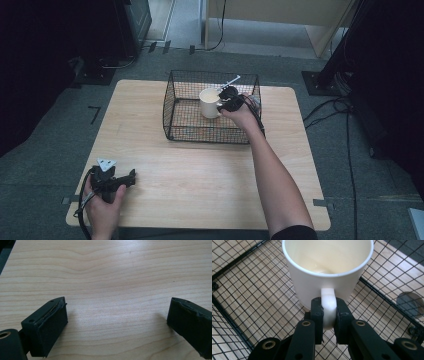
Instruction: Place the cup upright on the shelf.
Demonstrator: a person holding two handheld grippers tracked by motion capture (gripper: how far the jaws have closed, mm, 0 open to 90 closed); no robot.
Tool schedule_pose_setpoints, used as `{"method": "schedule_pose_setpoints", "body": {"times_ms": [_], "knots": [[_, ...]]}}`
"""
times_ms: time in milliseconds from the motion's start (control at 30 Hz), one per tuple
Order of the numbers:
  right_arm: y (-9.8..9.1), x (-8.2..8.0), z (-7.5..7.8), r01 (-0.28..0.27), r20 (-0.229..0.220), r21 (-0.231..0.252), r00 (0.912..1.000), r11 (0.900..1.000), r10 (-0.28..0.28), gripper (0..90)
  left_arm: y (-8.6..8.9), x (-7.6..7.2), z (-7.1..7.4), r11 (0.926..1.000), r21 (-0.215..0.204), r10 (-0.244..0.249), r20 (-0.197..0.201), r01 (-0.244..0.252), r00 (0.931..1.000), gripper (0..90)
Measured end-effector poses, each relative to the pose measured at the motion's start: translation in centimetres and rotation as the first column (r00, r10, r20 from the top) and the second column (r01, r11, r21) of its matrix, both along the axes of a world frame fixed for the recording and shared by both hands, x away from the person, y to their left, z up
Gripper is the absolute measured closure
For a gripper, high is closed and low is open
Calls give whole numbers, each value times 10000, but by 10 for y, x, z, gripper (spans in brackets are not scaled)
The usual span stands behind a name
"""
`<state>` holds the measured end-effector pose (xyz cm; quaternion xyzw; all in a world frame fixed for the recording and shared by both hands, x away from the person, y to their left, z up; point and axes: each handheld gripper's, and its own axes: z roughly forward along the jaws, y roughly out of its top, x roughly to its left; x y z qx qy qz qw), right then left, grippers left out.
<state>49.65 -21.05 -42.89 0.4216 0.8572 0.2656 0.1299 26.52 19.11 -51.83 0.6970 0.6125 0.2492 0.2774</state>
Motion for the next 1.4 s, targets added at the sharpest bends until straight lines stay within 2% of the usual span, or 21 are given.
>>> {"method": "schedule_pose_setpoints", "body": {"times_ms": [67,233,300,400,533,600,633,667,700,767,800,833,933,967,1000,1033,1067,1167,1233,1267,1400], "knots": [[0,0,0,54,-209,-53,9998,10000,-55,804,0,0,0,10000,-11,12,10,-12,10000,29],[1,0,-1,37,-292,-250,9996,9997,-45,800,0,0,0,10000,-10,12,11,-12,10000,29],[2,-2,-1,14,-485,-321,9988,9995,-30,790,0,0,0,10000,-10,11,9,-11,10000,29],[2,-2,1,134,-449,-302,9989,9995,-148,766,0,0,0,10000,-11,11,11,-11,10000,29],[2,-3,6,389,-422,-205,9983,9990,-397,659,0,0,0,10000,-10,11,10,-11,10000,29],[3,-5,11,619,-286,-237,9976,9978,-626,549,0,0,0,10000,-9,16,13,-15,10000,29],[3,-5,11,619,-286,-237,9976,9978,-626,549,0,0,0,10000,-9,16,13,-15,10000,29],[4,-6,13,731,-201,-218,9971,9971,-736,503,0,0,0,10000,-11,17,11,-17,10000,29],[5,-8,19,882,-67,-100,9961,9961,-882,439,0,0,0,10000,-12,15,12,-15,10000,29],[5,-9,21,898,-17,45,9960,9960,-898,403,0,0,0,10000,-8,8,5,-8,10000,29],[2,-8,21,1123,-151,291,9936,9933,-1118,342,0,0,0,10000,-8,11,9,-11,10000,29],[2,-8,21,1123,-151,291,9936,9933,-1118,342,0,0,0,10000,-7,8,6,-8,10000,29],[-1,-9,23,1362,-140,411,9906,9898,-1358,228,0,0,0,10000,-7,11,8,-11,10000,29],[-1,-11,25,1266,-126,506,9919,9907,-1261,203,0,0,0,10000,-7,10,8,-10,10000,29],[-1,-13,27,1143,-78,627,9934,9915,-1140,178,0,0,0,10000,-12,12,10,-12,10000,29],[-2,-18,33,984,22,954,9951,9906,-990,121,0,0,0,10000,-9,11,7,-11,10000,29],[-2,-18,33,984,22,954,9951,9906,-990,121,0,0,0,10000,-9,11,7,-11,10000,29],[-2,-29,46,793,308,1399,9960,9870,-844,33,0,0,0,10000,-11,11,7,-11,10000,29],[-2,-34,50,718,431,1441,9960,9870,-787,24,0,0,0,10000,-9,10,7,-10,10000,29],[-2,-39,54,653,697,1371,9947,9884,-754,4,0,0,0,10000,-10,11,9,-11,10000,29],[-5,-56,69,630,1232,1470,9890,9871,-815,0,0,0,0,10000,-9,10,10,-10,10000,29]]}}
